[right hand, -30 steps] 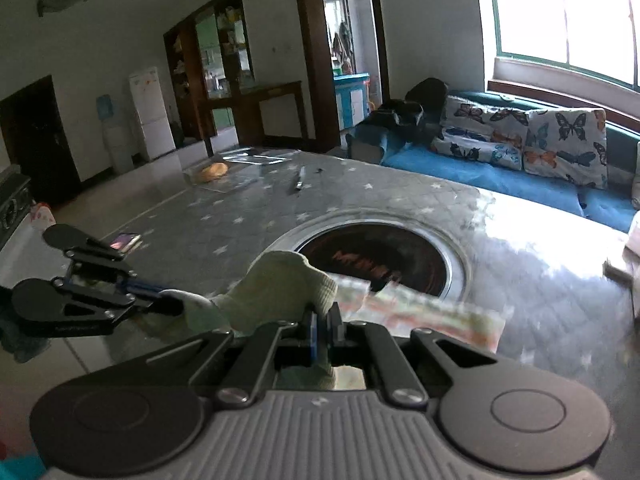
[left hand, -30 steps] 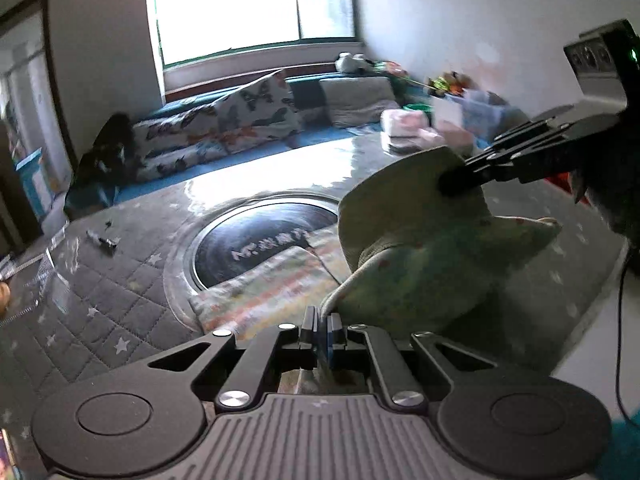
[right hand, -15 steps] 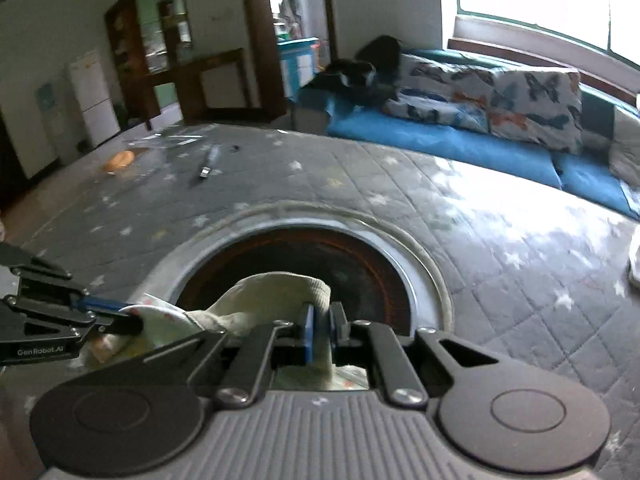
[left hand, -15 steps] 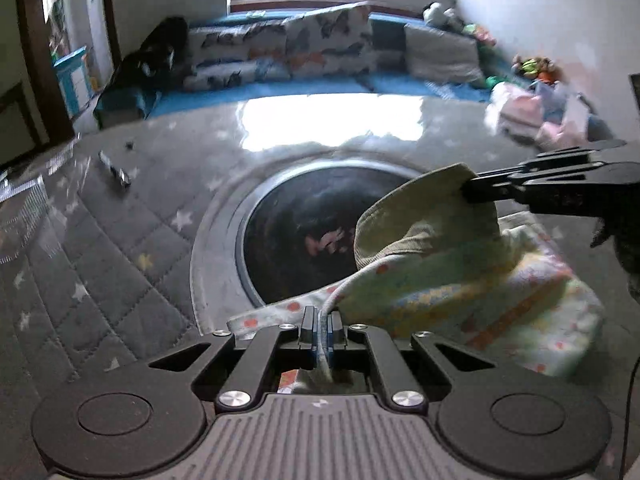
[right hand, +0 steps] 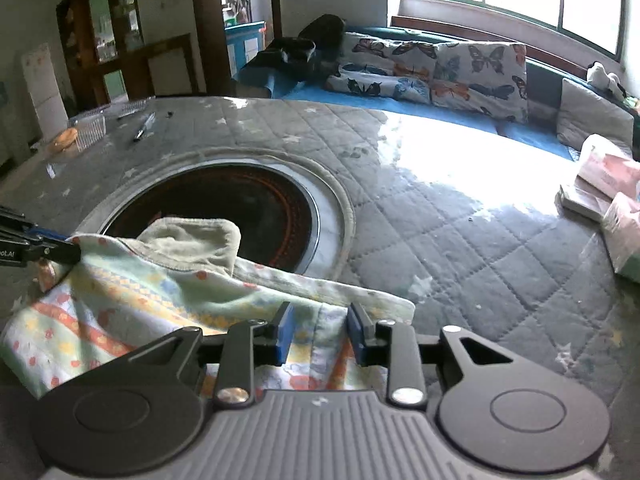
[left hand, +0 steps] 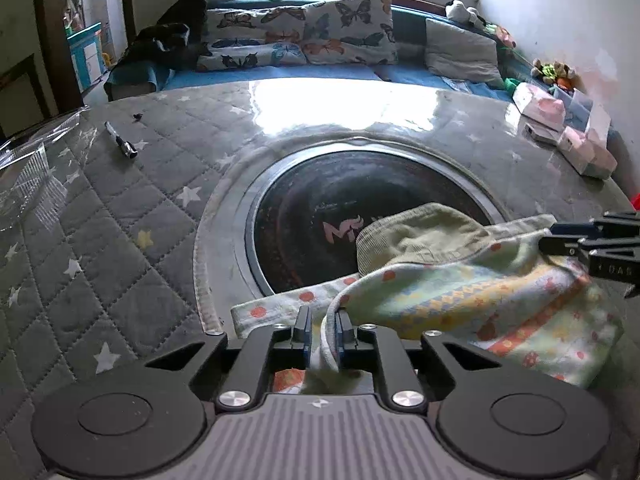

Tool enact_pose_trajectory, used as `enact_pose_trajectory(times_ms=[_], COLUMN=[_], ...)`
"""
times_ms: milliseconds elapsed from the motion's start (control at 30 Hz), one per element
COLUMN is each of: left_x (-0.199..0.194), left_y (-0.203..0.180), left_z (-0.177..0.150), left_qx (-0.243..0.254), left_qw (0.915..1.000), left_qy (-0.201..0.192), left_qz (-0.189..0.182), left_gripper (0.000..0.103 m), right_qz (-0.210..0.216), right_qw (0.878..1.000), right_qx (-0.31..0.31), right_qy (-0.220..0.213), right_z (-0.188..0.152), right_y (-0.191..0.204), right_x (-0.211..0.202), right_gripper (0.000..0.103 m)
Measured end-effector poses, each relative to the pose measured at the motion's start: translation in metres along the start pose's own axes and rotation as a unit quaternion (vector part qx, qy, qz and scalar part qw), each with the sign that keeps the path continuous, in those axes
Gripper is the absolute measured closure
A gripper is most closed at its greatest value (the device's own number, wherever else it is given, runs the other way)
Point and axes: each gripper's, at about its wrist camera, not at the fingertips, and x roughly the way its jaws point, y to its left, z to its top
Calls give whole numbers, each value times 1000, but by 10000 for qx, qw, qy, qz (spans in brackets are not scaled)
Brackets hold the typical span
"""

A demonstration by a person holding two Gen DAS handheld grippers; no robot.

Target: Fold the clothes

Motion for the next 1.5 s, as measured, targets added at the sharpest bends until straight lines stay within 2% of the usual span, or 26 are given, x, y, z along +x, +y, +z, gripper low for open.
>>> enact_pose_trajectory(times_ms=[100, 133, 200, 267, 333, 467, 533, 633, 733, 800, 900, 1033, 1133, 1300, 1433, 1500], left_x=[1, 2, 2, 3, 4, 2, -2, -7, -16, -22, -27, -26, -19, 7, 26, 22], left_y=[1, 2, 1, -2, -4, 0, 3, 9, 18, 20, 8, -18, -38, -56, -59, -60], left_z=[0, 0, 0, 0, 1, 3, 4, 6, 12, 15, 13, 11, 11, 13, 11, 7], left_qx=[-8, -20, 10, 83, 115, 36, -14, -92, -262, -420, -424, -294, -200, -153, -155, -132], left_qw=[10000, 10000, 10000, 9999, 9996, 9994, 9991, 9984, 9969, 9967, 9980, 9990, 9985, 9985, 9992, 9994], left_qy=[21, 35, 22, -5, -20, -67, -107, -180, -334, -394, -400, -307, -261, -113, 12, -23], left_qz=[44, 52, 63, 147, 240, 350, 409, 533, 667, 579, 256, -163, -430, -518, -360, -333], left_gripper=[84, 84, 85, 85, 85, 82, 72, 72, 72, 72, 73, 74, 73, 73, 73, 73], right_qz=[-57, -89, -112, -186, -273, -375, -420, -179, 328, 470, 568, 488, 443, 412, 387, 375], right_qw=[9999, 9999, 9999, 9998, 9996, 9992, 9988, 9989, 9991, 9988, 9984, 9987, 9990, 9990, 9988, 9986], right_qx=[90, 117, 82, 23, -2, -35, 23, 179, 129, 48, -17, 102, -4, -159, -283, -345], right_qy=[57, 82, 47, 4, -83, -133, -259, -386, -224, -114, 15, 46, 2, 52, 92, 112], right_z=[0, -1, -2, -2, -1, 1, 3, 8, 9, 9, 11, 18, 19, 4, -8, -14], right_y=[0, 0, 0, 1, 2, 4, 3, 4, 17, 27, 41, 43, 41, 41, 41, 41], right_x=[8, 11, 11, 11, 10, 14, 8, -7, -9, -1, 16, 36, 29, 10, -4, -12], right_gripper=[72, 67, 67, 86, 94, 92, 91, 88, 88, 88, 88, 81, 79, 75, 74, 74])
